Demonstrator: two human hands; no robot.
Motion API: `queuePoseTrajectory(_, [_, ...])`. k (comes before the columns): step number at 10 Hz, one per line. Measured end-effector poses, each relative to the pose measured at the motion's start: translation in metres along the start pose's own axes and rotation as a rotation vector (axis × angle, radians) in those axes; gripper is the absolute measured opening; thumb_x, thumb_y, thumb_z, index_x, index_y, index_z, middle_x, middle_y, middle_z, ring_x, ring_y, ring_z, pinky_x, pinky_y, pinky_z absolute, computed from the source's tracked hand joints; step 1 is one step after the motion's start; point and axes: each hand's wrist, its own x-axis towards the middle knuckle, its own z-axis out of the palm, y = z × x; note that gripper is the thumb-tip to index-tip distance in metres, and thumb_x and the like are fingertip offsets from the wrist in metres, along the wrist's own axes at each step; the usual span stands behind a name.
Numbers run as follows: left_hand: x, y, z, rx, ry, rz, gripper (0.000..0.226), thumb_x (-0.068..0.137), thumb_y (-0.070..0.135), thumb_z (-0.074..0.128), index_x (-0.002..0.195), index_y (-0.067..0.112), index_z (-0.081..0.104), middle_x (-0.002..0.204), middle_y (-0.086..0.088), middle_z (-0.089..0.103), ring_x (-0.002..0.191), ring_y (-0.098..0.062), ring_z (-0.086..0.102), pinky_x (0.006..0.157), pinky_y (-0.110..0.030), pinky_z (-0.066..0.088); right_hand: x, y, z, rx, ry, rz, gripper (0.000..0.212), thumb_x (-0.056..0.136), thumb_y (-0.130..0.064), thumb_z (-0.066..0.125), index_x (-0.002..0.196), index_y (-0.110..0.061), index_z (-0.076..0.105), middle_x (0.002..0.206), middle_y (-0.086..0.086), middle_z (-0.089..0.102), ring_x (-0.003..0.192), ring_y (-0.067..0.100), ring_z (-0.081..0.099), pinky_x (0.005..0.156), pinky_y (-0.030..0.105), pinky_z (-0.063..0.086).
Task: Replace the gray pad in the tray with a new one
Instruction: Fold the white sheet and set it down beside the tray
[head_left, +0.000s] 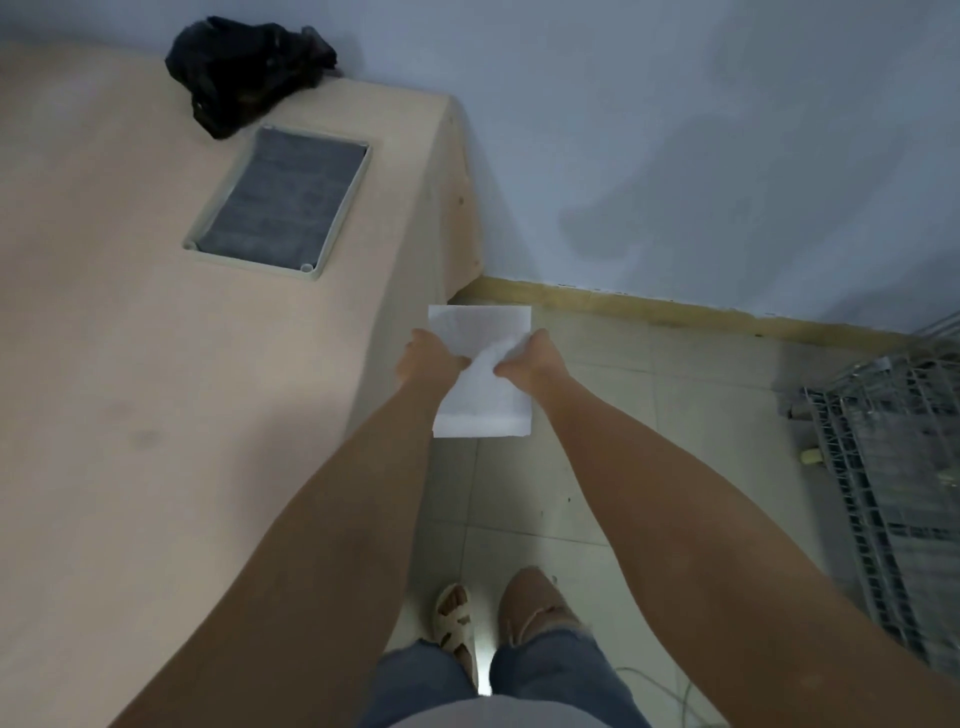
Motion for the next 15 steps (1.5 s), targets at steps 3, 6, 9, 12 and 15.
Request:
queuePoseTrajectory(3, [0.05,0.04,-0.002,-0.139,-0.001,0.073,0.062,0.085,0.025,0.068,0.132,-0.002,0.037,0.127,-0.019,0.05,0.116,-0.036,0.053,0.098,-0.046,0.046,0.06,-0.024,-0.021,0.063,-0.032,-0.038,0.047,0.08,-0.01,0.068,0.121,-0.007,0.044,0.102,0.005,0.055,0.093,0.022,0.059,0.075,0.03,0.051])
queuePoseTrajectory(6, [0.113,0.091,-0.007,-0.126,0.073,-0.101,0.069,0.086,0.03,0.066,0.136,-0.003,0.032,0.133,-0.022,0.047,0.119,-0.038,0.049,0.099,-0.043,0.042,0.139,-0.06,-0.057,-0.043,-0.135,-0.134,0.068,0.08,-0.015,0.069,0.137,-0.003,0.032,0.125,0.011,0.054,0.113,0.028,0.056,0.093,0.043,0.05])
queuePoseTrajectory(9, [0.154,0.122,-0.003,-0.209,0.108,-0.099,0.067,0.092,0.027,0.059,0.143,-0.003,0.027,0.143,-0.02,0.039,0.13,-0.033,0.04,0.107,-0.04,0.035,0.212,-0.088,-0.073,-0.138,-0.227,-0.219,0.052,0.084,-0.015,0.067,0.129,-0.007,0.041,0.108,0.006,0.051,0.114,0.026,0.051,0.095,0.035,0.046])
queuePoseTrajectory(12, [0.202,0.129,-0.034,-0.196,0.188,-0.206,0.065,0.09,0.033,0.06,0.135,0.001,0.027,0.134,-0.018,0.046,0.121,-0.035,0.049,0.096,-0.042,0.043,0.264,-0.136,-0.05,-0.21,-0.254,-0.235,0.063,0.081,-0.019,0.068,0.136,-0.005,0.041,0.119,0.008,0.052,0.112,0.026,0.054,0.095,0.036,0.047])
queuePoseTrajectory(15, [0.291,0.122,-0.103,-0.154,0.241,-0.083,0.073,0.089,0.034,0.061,0.142,0.0,0.024,0.141,-0.018,0.042,0.129,-0.033,0.043,0.104,-0.039,0.038,0.321,-0.221,-0.021,-0.163,-0.212,-0.26,0.04,0.082,-0.016,0.067,0.116,-0.007,0.049,0.081,-0.002,0.046,0.067,0.01,0.046,0.053,0.017,0.035])
